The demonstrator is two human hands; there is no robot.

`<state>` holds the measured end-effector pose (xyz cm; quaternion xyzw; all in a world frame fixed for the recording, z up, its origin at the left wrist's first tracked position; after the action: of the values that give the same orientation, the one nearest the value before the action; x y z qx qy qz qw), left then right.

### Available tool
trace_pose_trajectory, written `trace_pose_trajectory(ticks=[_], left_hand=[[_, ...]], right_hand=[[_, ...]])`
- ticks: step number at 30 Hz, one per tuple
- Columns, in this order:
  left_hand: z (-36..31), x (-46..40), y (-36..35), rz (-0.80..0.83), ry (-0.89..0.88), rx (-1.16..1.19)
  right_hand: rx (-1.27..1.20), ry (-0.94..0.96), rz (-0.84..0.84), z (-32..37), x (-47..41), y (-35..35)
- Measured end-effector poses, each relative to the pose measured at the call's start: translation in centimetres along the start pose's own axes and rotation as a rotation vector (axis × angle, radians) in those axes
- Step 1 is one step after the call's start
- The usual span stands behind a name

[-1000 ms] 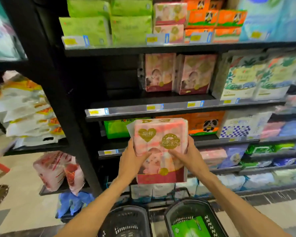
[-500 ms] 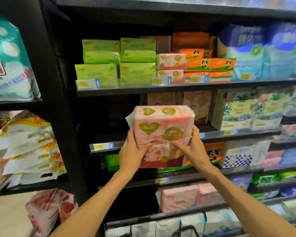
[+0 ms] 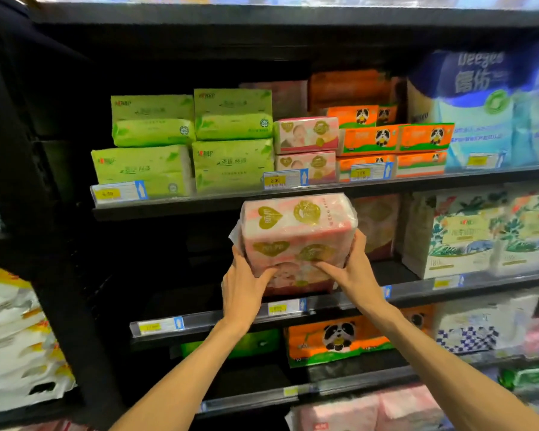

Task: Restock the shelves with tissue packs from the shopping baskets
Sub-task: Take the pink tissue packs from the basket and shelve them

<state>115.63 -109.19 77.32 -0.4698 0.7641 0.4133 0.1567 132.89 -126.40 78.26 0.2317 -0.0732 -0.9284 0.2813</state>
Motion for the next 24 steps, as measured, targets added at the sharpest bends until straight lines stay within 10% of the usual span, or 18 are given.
trace_pose_trajectory(ticks=[24], left_hand=[[6.3,-8.3,-10.8,0.250,0.124,-0.098]], right_hand=[[0.403,-0.270,-0.076,-10.6,-13.6,-2.4]])
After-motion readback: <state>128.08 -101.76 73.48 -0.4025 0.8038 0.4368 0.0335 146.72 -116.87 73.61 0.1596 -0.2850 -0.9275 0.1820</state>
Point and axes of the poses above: each hand's wrist, its own x-axis away from the middle knuckle, its own y-axis out of the back of the hand, z = x × y, the point moved 1 cm from there along -x, towards the middle knuckle, and after that the axes turned 13 degrees about -y, right-handed, at the moved point
